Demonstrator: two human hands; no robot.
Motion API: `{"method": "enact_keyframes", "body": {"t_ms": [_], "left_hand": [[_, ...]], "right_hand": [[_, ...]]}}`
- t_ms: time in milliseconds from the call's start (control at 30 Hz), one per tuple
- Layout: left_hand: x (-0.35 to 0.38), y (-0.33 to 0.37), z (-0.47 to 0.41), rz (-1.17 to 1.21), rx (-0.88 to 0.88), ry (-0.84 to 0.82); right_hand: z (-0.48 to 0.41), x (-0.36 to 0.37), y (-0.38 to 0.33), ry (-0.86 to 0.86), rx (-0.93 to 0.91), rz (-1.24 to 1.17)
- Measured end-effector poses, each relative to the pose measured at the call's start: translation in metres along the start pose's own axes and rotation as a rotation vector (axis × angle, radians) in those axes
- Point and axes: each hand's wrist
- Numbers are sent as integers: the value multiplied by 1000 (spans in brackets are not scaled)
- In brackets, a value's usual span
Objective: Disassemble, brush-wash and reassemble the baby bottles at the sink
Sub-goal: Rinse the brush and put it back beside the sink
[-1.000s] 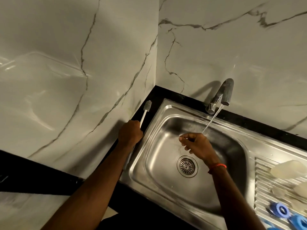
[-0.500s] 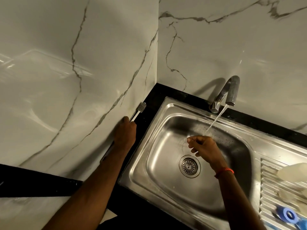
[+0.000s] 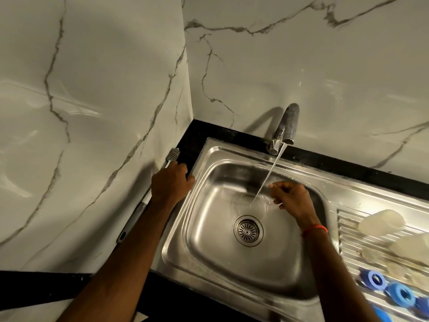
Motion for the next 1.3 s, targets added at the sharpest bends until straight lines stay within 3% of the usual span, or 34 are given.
{"method": "enact_keyframes", "body": {"t_ms": [200,433,733,1100,1300], "left_hand": [[12,24,-17,268,210,52],[19,67,-41,410,421,-9],[15,119,-70,462,498,-90],[30,120,-69,439,489,-155],[23,126,-71,420,542,-142]], "right_hand": [[-23,-10,-6,140,-25,40],[-58,-11,-20,123,-150,138],[-97,-1,-31,208,-194,109],[-119,-4,-40,242,-221,63],[-112,-16,-41,297,-195,163]]}}
Point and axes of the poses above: each hand's wrist, its own z-axis away from the middle knuckle, its own x-axis out of the palm, y = z × x
